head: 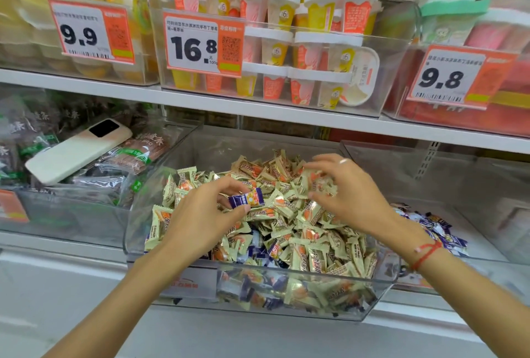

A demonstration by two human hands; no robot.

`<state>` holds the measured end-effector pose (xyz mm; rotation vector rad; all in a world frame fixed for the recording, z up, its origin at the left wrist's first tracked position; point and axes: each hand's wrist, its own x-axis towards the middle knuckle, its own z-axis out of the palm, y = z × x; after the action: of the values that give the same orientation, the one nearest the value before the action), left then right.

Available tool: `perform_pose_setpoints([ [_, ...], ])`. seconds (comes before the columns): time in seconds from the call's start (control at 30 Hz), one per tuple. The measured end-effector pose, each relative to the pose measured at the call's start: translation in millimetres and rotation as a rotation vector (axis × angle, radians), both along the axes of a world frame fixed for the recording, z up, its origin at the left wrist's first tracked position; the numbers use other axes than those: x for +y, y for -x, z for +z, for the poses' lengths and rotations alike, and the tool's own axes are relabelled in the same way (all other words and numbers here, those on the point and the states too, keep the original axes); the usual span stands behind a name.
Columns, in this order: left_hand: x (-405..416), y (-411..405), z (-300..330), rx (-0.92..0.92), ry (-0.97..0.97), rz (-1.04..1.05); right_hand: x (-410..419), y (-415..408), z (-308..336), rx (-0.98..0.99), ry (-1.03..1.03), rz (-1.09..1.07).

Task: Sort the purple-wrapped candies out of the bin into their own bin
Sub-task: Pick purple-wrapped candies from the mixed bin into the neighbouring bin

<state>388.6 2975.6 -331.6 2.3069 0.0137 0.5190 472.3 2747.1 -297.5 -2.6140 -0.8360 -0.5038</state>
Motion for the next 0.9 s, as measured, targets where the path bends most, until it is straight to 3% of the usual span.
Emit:
perform_pose_setpoints([
  [0.07,0,1,0,-0.011,0.012,-0.002,13,9,-2,0.031,0.134,0.216],
  [0.17,2,4,-1,-0.021,0.022,0.005,34,10,-11,0.306,0.475,0.388],
  [0.27,4,7,-2,-0.009,0.019,-0.008,50,4,-22,0.283,0.822,0.366],
  [0.33,7,8,-3,-0.010,0.021,-0.003,60,5,-29,0.203,0.891,0.399],
  [0.43,9,10,-4,-0.008,0.016,0.003,64,4,-31,0.109,0.763,0.461],
  [0.53,10,12,-2,-0.008,0.023,0.001,60,3,-27,0.171,0.632,0.433],
  [0.9,-11,11,9,-0.088,0.274,-0.127,10,40,5,0.644,-0.632,0.264],
])
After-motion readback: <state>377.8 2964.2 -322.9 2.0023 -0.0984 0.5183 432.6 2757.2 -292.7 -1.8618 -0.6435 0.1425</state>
